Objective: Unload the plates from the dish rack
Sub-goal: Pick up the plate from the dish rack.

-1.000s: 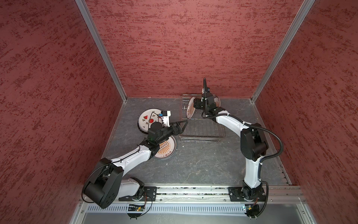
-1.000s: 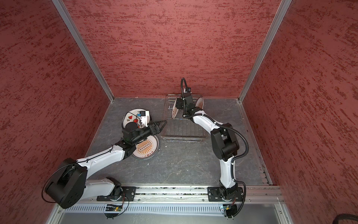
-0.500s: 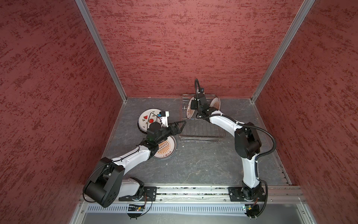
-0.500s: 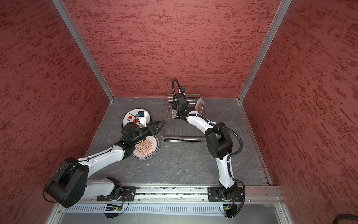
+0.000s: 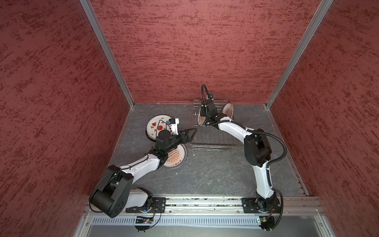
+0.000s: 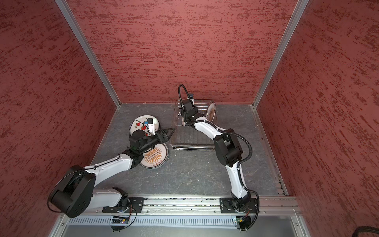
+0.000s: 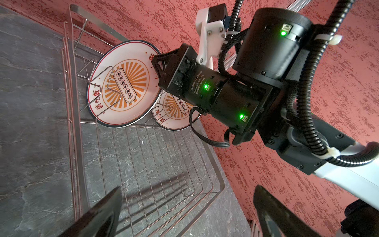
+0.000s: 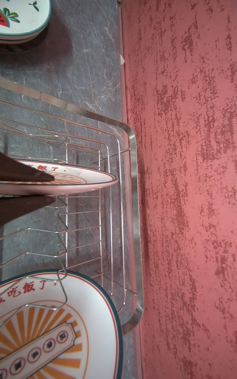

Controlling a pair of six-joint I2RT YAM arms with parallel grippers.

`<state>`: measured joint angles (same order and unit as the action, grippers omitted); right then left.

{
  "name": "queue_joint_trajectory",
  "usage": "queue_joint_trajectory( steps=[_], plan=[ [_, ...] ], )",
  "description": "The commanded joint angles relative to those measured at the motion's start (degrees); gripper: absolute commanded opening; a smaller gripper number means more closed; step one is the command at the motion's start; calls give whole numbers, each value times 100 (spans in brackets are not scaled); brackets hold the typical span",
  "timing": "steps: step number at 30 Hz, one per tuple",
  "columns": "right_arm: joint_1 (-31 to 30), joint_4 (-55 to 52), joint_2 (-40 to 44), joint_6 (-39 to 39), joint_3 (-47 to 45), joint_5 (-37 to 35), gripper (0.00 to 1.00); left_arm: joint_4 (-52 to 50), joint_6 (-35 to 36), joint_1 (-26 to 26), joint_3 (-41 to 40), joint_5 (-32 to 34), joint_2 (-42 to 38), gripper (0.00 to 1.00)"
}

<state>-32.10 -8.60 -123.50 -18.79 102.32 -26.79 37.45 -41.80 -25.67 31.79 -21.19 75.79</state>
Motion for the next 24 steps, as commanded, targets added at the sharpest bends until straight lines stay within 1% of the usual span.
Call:
queue_joint_trajectory(
  steps=[1,4,6,12,19,21,24],
  plan=[
    [-16,-173,-147,111,194,-143,15,174,-50,27,-93,-52,22,99],
    [-20,-195,-139,112,189,-111,20,175,-56,44,-103,-26,36,99],
    [-25,-204,-137,129,191,-77,21,192,-88,50,-104,-43,43,99],
    [-42,-206,-82,194,213,-194,14,192,-110,62,-104,-43,49,99],
    [-168,48,182,522,74,-740,5,175,-134,89,-112,-25,41,100],
    [-224,177,331,636,-48,-887,4,175,-130,86,-124,-26,41,99],
    [-285,416,588,673,-304,-863,3,162,-167,106,-112,-8,41,99]
  ],
)
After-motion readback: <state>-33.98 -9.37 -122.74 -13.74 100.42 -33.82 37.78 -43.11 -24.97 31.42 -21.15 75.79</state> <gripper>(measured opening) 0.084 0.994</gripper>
